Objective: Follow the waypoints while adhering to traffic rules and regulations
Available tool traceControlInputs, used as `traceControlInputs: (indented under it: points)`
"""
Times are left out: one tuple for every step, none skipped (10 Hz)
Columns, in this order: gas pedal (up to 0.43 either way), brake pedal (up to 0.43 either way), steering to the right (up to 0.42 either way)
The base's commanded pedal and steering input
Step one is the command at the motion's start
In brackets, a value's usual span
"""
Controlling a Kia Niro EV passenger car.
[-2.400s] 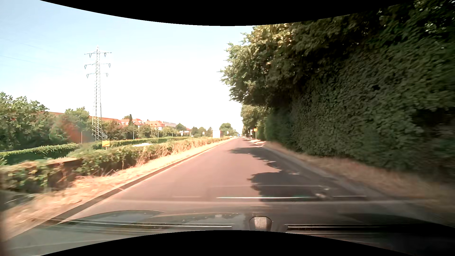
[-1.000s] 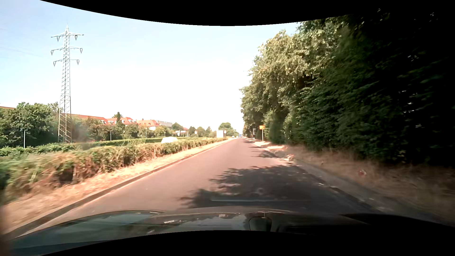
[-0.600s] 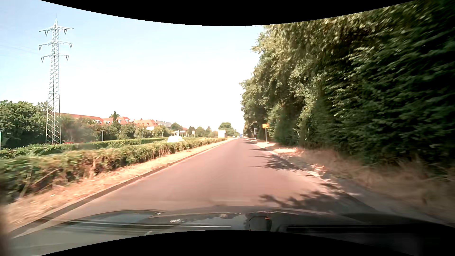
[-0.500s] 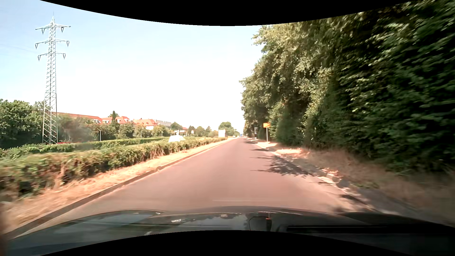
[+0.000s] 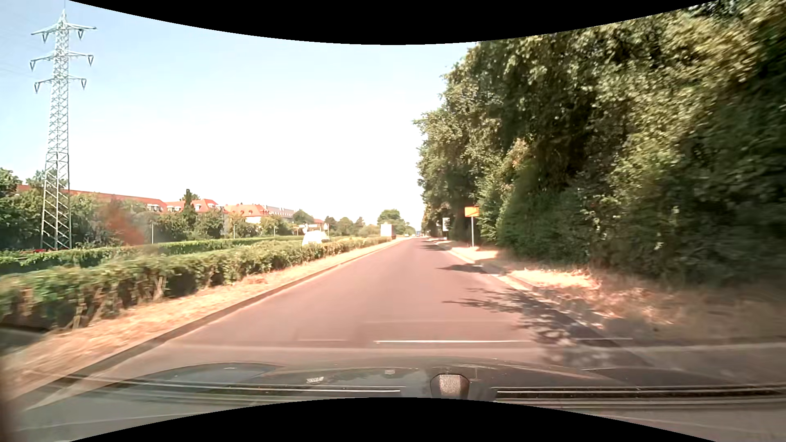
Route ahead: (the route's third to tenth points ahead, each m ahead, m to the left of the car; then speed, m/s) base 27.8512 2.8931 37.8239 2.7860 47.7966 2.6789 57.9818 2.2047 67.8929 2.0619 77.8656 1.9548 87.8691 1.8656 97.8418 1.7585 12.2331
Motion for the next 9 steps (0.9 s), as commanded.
traceControlInputs:
  points:
    - [0.11,0.0,-0.003]
    - [0.11,0.0,-0.004]
    - [0.11,0.0,-0.003]
    - [0.11,0.0,-0.004]
    - [0.11,0.0,-0.004]
    - [0.11,0.0,-0.004]
    - [0.11,0.0,-0.004]
    - [0.13,0.0,-0.004]
    - [0.13,0.0,-0.003]
